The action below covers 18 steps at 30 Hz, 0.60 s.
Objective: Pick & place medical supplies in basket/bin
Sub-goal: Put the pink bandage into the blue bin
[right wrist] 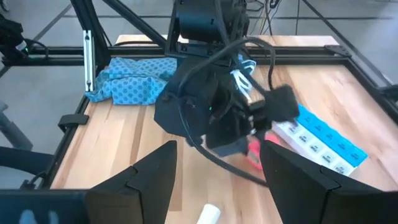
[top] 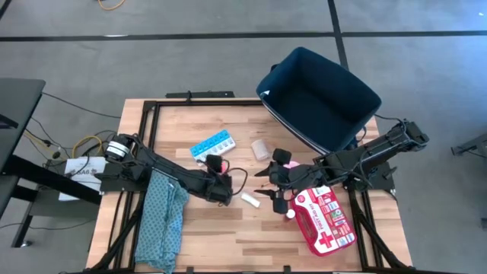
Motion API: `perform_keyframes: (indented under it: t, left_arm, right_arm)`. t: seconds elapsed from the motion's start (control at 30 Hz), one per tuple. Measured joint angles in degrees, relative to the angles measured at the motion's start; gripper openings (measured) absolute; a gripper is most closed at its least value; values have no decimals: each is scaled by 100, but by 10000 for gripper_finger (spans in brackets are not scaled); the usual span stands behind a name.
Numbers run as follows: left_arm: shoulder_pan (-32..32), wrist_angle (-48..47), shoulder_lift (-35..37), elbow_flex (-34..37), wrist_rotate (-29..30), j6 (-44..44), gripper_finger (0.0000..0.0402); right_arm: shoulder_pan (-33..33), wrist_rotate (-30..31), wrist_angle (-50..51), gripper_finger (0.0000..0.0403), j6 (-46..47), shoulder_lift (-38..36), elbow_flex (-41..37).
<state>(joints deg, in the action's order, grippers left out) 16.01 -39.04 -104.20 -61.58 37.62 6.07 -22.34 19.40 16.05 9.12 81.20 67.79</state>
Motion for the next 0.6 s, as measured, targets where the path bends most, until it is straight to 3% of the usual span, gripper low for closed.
perform_keyframes:
  t: [0.23, 0.4, 0.6]
  left_arm:
    - [-7, -707, -2, 0, 714, 1035, 151]
    - [29, -739, -2, 0, 412, 1519, 151]
    - [311, -793, 0, 86, 868, 1372, 151]
  right_arm:
    - [-16, -2, 0, 222, 145, 1, 0]
    - [-16, -1, 6, 221, 154, 1, 0]
    - [-14, -2, 24, 221, 152, 1, 0]
